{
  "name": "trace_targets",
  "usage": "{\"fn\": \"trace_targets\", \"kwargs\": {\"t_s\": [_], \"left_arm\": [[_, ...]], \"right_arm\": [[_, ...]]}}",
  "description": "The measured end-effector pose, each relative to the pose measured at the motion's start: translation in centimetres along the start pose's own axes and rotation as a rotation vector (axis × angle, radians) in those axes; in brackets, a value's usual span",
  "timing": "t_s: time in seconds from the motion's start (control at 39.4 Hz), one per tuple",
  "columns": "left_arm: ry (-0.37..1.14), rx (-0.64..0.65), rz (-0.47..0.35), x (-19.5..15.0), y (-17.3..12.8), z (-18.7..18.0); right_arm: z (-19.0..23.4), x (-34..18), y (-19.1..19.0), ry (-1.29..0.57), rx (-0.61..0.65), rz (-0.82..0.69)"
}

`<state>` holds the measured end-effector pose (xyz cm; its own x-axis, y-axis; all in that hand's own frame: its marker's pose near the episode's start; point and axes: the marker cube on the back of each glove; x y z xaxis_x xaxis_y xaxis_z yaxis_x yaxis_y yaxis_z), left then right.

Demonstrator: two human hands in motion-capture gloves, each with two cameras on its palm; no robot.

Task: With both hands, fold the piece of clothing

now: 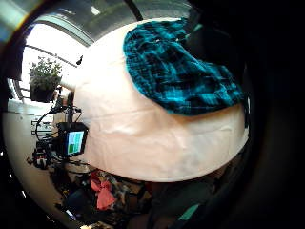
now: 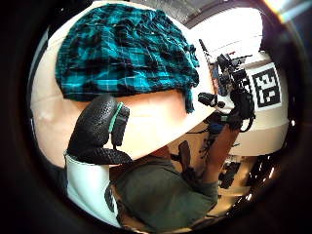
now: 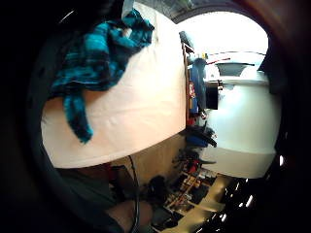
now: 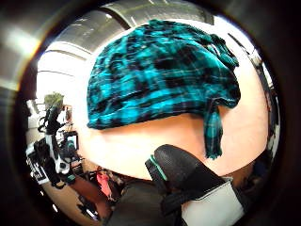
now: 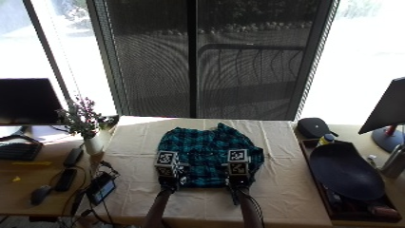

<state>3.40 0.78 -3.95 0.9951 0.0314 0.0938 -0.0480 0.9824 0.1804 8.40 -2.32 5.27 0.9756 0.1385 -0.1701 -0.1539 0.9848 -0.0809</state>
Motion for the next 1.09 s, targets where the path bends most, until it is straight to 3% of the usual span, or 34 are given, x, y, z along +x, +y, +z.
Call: {"fn": "trace_targets", "kwargs": {"t_s": [0.05, 0.28, 0.46, 0.61, 0.74, 0.81, 0.91, 0.99, 1.09], "left_arm": [[0.047, -0.103, 0.007, 0.9, 0.5, 2.5], [0.039, -0.249, 0.002, 1.8, 0.9, 6.8], [-0.030, -0.429, -0.026, 2.9, 4.8, 5.5], [-0.085, -0.132, 0.010, 2.2, 2.4, 7.5], [-0.076, -0.005, -0.020, 1.6, 1.1, 9.4], [-0.043, -0.019, -0.026, 1.3, 0.7, 11.8], [-0.031, -0.051, -0.019, 1.1, 1.6, 10.6], [0.003, -0.123, 0.049, 0.8, 1.9, 9.1], [0.091, -0.449, 0.128, 0.9, 6.2, 1.8]], "right_arm": [[0.9, 0.8, -0.1, 0.009, -0.033, 0.003], [5.2, 2.3, -1.0, -0.005, -0.109, -0.011], [4.1, 3.2, 1.4, 0.121, -0.083, 0.010], [5.1, 2.0, 0.6, 0.071, -0.037, -0.057], [5.4, 1.4, 0.6, 0.025, -0.018, -0.089], [5.4, 1.6, 0.4, 0.053, 0.034, -0.072], [6.7, 1.8, -1.3, 0.074, 0.122, -0.079], [7.7, 1.5, -2.0, -0.027, 0.130, -0.175], [6.2, 2.2, 0.5, -0.191, -0.023, -0.328]]}}
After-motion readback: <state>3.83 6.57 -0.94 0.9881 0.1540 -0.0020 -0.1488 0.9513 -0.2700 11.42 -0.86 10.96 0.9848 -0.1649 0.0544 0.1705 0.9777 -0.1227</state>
